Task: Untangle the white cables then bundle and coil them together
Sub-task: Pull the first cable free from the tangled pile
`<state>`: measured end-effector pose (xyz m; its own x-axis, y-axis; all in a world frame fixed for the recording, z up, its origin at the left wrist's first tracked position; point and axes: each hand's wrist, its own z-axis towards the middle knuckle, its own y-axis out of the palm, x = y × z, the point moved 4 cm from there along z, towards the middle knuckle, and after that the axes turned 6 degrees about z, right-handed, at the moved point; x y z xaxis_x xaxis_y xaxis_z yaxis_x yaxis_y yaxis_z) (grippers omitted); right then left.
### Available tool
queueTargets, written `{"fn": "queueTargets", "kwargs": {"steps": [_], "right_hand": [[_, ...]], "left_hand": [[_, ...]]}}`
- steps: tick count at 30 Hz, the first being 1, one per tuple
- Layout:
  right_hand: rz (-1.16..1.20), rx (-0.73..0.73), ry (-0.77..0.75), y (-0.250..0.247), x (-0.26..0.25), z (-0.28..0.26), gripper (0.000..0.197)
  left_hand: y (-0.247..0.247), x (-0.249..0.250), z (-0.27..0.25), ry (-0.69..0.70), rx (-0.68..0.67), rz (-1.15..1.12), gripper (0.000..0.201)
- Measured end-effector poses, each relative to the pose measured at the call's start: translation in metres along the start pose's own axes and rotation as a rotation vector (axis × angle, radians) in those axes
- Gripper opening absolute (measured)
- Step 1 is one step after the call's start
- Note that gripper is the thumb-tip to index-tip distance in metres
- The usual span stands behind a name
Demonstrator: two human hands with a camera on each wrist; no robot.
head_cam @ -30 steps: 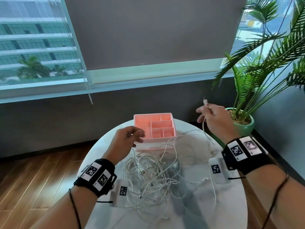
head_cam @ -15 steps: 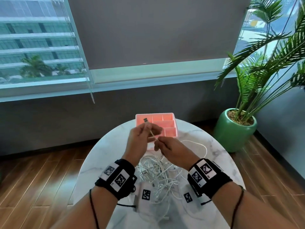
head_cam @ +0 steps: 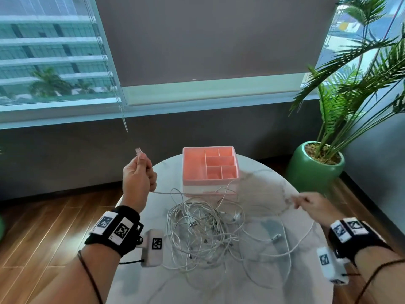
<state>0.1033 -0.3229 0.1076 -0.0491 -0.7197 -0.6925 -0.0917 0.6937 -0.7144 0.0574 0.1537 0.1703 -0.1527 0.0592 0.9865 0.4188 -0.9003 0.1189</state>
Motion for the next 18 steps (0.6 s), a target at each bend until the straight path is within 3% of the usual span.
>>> {"fn": "queueTargets", "kwargs": {"steps": [5, 9, 12, 18], "right_hand": [[0.136, 0.436, 0.004, -0.073, -0.02, 0.006, 0.023], [0.024, 0.491, -0.13, -0.096, -0.036, 0.01, 0.019], [-0.073, 0.414, -0.076, -0.09, -0.025, 0.011, 0.02], [-0.264, -0.071, 0.353, -0.024, 0.068, 0.008, 0.033]], "left_hand": [[0.008, -0.013, -0.004, 0.002, -0.025, 0.147, 0.043], [0.011, -0.022, -0.004, -0.029, -0.051, 0.178, 0.043], [0.012, -0.026, -0.007, -0.07, -0.054, 0.186, 0.044], [0.002, -0.038, -0.015, -0.149, -0.066, 0.139, 0.045]]}}
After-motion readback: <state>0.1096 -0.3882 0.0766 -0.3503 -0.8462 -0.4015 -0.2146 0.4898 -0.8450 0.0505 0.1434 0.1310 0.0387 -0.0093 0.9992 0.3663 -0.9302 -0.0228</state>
